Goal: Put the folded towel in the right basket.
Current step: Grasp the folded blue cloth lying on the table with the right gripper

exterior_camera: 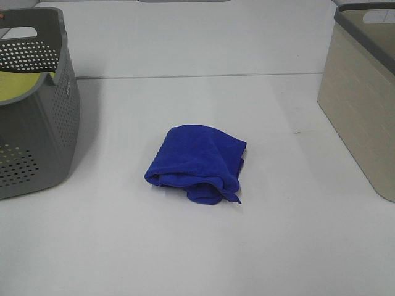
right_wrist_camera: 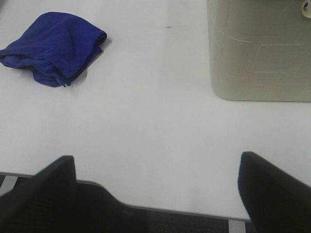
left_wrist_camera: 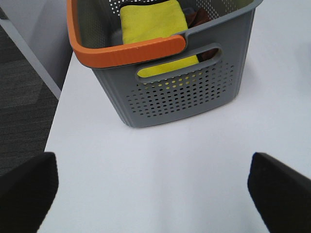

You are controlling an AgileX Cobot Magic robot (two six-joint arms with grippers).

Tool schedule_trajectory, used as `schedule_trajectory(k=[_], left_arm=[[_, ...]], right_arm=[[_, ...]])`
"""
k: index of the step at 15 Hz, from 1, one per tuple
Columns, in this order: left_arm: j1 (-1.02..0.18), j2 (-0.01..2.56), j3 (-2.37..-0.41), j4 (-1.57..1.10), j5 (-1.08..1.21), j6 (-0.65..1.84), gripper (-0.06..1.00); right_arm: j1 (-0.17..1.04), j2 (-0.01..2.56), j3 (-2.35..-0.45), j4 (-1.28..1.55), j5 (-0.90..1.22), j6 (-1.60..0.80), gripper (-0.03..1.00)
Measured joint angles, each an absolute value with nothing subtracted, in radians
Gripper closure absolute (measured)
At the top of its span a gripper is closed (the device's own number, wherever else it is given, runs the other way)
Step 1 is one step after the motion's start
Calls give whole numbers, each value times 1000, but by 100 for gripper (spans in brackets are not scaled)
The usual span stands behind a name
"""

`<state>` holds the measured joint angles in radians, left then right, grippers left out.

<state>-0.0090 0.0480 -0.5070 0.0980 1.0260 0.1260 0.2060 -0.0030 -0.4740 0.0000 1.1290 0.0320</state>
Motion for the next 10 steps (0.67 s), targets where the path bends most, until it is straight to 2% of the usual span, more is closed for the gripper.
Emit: schedule_trajectory(k=[10], left_arm=[[-9,48,-507,98,1026,126,-4]], right_arm=[[206,-3,-474,0,1129,32,10]])
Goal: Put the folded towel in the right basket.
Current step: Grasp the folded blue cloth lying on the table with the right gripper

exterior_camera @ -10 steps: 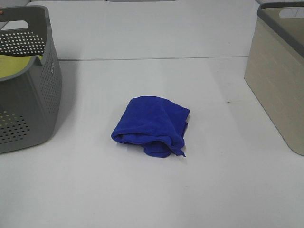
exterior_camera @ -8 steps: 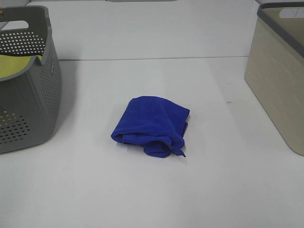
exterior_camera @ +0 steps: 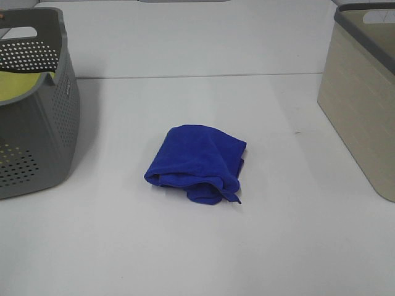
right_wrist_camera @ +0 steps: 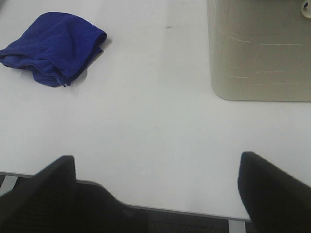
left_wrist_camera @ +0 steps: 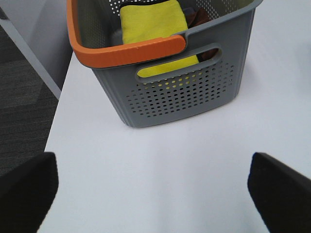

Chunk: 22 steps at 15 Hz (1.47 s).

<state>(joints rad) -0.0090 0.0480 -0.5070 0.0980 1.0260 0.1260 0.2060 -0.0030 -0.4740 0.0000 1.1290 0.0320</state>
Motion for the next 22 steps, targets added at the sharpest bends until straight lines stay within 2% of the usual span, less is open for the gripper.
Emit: schedule_trajectory(k=[22], left_arm=[[-9,48,-507,98,1026,126,-4]], right_arm=[[206,-3,-474,0,1129,32,10]])
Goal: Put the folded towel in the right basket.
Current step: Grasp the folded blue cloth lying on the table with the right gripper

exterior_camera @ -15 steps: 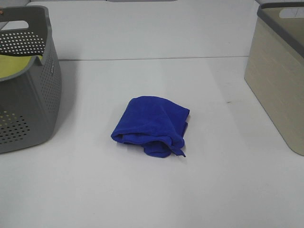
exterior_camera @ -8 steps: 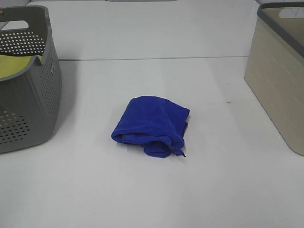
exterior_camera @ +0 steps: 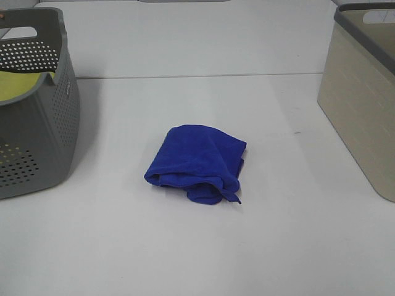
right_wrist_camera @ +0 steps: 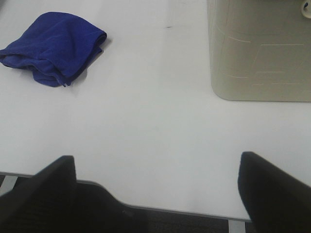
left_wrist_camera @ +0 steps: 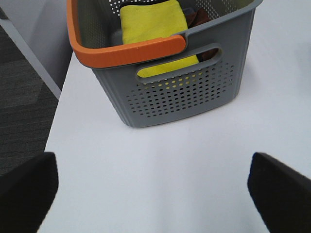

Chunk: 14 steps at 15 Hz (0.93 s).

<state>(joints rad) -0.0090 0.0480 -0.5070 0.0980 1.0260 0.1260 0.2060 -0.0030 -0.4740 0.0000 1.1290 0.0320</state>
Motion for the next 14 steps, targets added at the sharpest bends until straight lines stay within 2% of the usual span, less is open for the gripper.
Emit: schedule_trajectory(k=[14], left_arm=[[-9,48,-507,98,1026,126,-4]], right_arm=[[206,-3,-474,0,1129,31,10]])
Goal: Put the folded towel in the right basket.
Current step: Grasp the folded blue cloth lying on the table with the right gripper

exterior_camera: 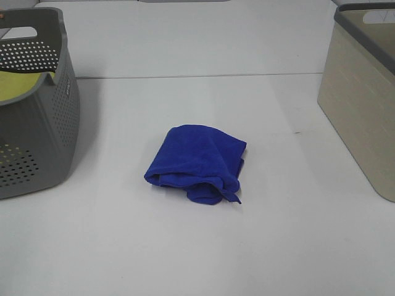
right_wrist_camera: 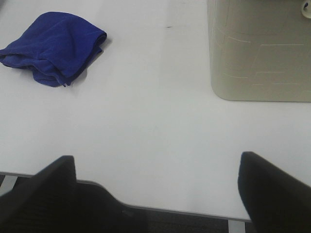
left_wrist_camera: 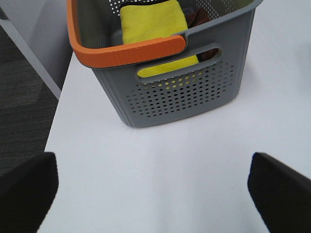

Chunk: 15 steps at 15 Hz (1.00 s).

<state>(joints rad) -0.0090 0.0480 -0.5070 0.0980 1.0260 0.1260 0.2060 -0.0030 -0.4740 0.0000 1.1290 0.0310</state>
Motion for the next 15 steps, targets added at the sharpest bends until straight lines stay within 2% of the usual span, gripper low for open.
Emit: schedule_trajectory(k=[15], left_arm=[[-9,48,-507,98,1026,126,-4]], right_arm=[[206,-1,-484,44,1128,31,10]])
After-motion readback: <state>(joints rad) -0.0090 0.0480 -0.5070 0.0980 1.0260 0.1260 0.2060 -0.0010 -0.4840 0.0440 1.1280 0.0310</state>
